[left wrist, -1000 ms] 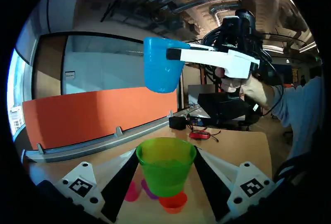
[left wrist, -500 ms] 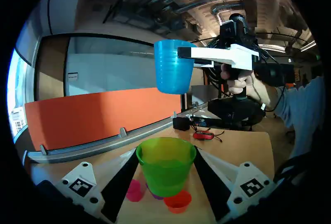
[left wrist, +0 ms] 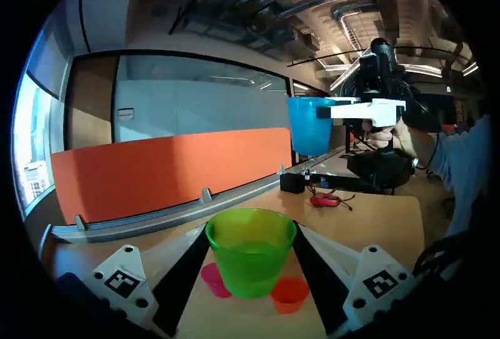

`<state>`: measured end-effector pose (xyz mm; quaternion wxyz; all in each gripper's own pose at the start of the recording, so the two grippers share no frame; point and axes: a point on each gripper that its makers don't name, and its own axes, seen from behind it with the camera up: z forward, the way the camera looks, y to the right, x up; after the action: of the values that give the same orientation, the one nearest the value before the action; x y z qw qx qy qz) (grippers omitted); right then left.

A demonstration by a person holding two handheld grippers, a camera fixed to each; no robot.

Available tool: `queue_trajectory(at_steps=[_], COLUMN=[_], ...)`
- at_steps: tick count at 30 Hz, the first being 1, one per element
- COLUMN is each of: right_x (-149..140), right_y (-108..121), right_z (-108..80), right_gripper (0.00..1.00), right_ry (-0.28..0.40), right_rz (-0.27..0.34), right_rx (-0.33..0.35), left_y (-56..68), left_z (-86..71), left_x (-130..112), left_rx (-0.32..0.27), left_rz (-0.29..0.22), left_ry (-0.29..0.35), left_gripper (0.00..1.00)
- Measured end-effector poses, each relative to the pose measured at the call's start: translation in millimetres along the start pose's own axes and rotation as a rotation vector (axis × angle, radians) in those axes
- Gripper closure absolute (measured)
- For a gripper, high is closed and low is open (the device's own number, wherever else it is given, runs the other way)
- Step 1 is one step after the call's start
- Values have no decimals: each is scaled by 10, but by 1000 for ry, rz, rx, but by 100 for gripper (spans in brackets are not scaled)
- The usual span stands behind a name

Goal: Pour water

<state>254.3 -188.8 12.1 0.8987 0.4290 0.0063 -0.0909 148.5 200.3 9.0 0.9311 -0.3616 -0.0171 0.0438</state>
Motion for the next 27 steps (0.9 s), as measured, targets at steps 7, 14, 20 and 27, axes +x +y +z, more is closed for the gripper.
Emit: queue_trajectory(at_steps=[7,14,20,27], right_x=[-175,-314,-448,-728], right_y=[145,264,254,217], right_z=[-151,-261,-316,-328], right_gripper=[9,9,9,8], right_ry=[-16,-16,-18,-40], right_rz=[13,11,27,47], right_rx=[-34,-63,-62,-44], left_y=[-82,-107,-139,-153], left_z=[-32,-27,-16,13], left_x=[-67,-125,-220,-383], left_rx=[24,29,32,25], left_rz=[14,16,14,11], left_ry=[-15,-29,-51,-92], left_gripper=[12,12,12,12])
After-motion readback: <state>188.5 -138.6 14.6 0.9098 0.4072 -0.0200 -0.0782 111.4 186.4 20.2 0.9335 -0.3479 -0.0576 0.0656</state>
